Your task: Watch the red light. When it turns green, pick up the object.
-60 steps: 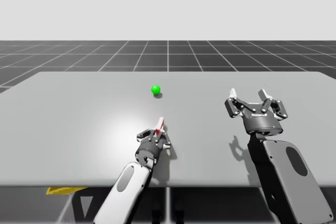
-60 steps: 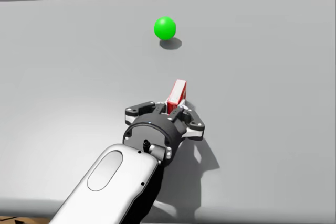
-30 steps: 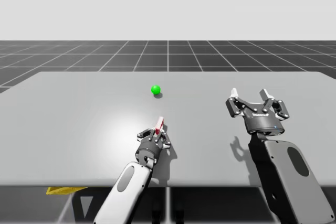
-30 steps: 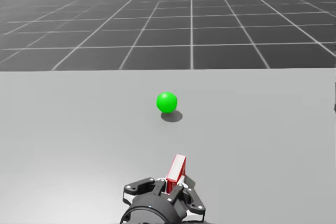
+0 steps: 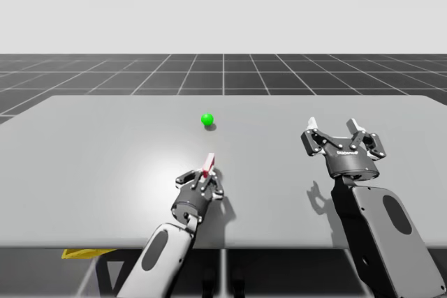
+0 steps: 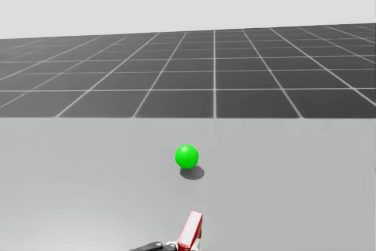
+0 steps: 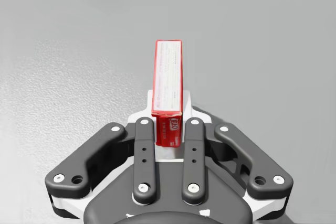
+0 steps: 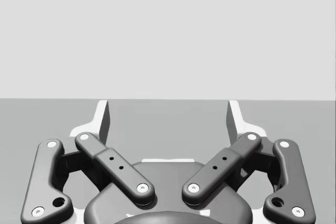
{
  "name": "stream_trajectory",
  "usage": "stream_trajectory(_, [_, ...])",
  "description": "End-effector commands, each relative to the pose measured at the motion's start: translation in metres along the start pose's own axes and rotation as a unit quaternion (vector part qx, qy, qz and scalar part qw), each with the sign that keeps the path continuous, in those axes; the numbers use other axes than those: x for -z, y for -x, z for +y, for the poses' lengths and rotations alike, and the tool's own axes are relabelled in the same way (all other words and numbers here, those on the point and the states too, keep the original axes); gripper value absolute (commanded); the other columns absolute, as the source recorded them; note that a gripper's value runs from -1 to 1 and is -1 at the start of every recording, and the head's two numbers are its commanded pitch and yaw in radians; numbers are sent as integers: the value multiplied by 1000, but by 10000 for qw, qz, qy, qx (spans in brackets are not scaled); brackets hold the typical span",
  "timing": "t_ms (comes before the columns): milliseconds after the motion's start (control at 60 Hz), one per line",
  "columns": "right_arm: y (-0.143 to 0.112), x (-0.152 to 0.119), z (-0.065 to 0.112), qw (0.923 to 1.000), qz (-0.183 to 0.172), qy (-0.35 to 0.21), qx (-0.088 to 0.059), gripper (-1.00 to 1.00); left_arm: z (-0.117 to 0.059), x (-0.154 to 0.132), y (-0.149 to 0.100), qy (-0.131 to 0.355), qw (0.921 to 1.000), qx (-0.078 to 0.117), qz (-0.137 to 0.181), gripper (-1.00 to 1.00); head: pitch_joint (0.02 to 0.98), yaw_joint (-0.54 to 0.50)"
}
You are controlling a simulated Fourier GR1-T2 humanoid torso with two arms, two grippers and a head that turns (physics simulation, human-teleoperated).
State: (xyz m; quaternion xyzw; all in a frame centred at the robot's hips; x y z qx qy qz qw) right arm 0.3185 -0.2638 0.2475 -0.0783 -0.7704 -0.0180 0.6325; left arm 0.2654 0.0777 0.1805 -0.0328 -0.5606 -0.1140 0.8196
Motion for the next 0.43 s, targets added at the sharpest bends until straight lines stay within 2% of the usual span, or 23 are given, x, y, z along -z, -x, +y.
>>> stream_trajectory(17, [0, 1, -1, 10000, -8, 16, -19, -1000, -1, -15, -43, 310, 9980, 133, -527, 1000, 423, 98])
stream_trajectory(133, [-1, 1, -2, 10000, -14, 27, -18, -1000, 5, -23, -71, 193, 9952, 254, -921, 1000, 425, 99])
stream_trajectory(283, [-1, 1, -2, 10000, -13, 34, -30, -1000, 11, -36, -106, -87, 9866, 386, -1580, 1000, 426, 99])
stream_trajectory(433, [-2, 1, -4, 9999, -43, 57, -70, -1000, 18, -51, -140, -254, 9771, 390, -2075, 1000, 426, 98])
